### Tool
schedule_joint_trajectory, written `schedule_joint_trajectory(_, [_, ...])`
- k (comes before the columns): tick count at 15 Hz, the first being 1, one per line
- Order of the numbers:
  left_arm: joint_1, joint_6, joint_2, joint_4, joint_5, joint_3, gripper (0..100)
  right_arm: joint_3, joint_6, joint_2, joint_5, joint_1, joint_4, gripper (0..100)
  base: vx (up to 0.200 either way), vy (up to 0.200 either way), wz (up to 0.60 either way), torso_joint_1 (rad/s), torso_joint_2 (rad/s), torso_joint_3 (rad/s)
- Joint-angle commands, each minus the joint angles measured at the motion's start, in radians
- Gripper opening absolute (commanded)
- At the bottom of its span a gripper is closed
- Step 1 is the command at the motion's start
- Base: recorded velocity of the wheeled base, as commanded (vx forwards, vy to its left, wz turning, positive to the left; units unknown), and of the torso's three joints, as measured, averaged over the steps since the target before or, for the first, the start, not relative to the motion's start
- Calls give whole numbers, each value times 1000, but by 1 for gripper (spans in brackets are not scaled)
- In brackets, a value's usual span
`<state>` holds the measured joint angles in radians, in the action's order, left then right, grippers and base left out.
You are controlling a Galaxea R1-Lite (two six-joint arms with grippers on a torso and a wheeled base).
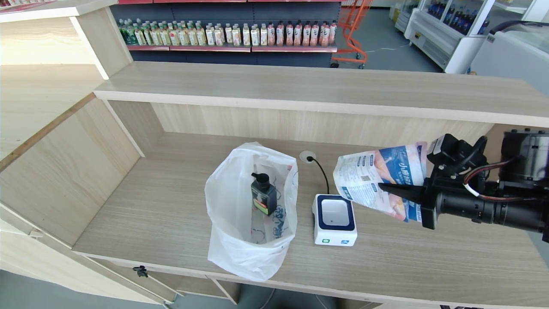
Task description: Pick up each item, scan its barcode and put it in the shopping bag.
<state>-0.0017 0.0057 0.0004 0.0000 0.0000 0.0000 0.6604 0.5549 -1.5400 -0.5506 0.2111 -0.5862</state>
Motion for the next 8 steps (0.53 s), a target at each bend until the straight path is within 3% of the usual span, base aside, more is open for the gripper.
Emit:
schedule_joint_trajectory(1, [0,0,0,0,0,0,100,8,-12,-14,0,-1,-3,0,0,200,0,7,2,-2])
schedule_joint_trajectory(4, [0,2,0,0,0,0,100,27,-23,-49,0,-25,-3,0,0,200,0,2,6,4])
schedule_joint_trajectory(7, [0,2,0,0,0,0,100,50,-23,-72,3,-35,-3,0,0,0,0,0,0,0])
schedule_joint_trajectory(8, [0,2,0,0,0,0,100,45,-21,-68,5,-35,0,0,200,200,0,7,-2,-2])
